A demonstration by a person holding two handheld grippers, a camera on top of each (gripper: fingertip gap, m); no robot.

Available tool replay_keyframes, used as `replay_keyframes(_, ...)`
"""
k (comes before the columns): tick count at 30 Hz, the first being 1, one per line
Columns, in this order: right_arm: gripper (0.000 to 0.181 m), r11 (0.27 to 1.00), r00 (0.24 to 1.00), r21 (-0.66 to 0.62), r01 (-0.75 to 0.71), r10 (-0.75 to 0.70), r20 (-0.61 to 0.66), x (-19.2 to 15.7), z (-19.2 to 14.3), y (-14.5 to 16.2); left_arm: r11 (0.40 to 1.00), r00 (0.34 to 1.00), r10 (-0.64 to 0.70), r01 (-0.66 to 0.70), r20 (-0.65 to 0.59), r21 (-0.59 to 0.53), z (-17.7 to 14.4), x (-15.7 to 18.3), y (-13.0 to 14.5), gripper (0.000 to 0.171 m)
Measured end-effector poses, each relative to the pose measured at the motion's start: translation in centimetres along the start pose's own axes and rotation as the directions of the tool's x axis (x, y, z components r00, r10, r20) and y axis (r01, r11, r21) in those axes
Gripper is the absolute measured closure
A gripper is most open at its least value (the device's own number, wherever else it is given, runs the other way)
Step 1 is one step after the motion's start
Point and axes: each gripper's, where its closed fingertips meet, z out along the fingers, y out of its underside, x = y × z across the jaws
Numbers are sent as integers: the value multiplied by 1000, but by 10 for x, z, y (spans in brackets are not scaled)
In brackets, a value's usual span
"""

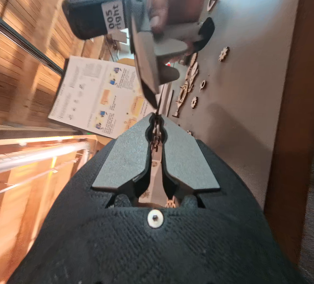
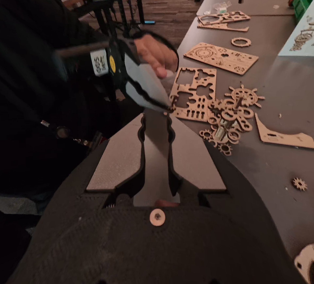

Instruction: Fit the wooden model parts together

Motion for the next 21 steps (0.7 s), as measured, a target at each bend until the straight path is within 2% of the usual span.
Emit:
replay_keyframes(3, 163, 999, 999, 41, -30, 31, -17, 5, 2, -10, 997, 996, 57, -61, 69, 53, -4, -1, -13, 170)
replay_keyframes(8, 164, 999, 1000, 34, 1, 0, -16, 3, 3, -8, 995, 991, 42, -53, 129, 82, -7, -10, -17, 170)
replay_keyframes(13, 169, 998, 998, 30, 57, -56, -20, 0, 8, -12, 994, 992, -18, 6, 122, 105, -7, -15, -16, 170)
replay_keyframes(21, 171, 993, 998, 113, -22, 15, 64, -7, 6, -22, 978, 986, -122, 100, 114, 181, -10, -20, -24, 170)
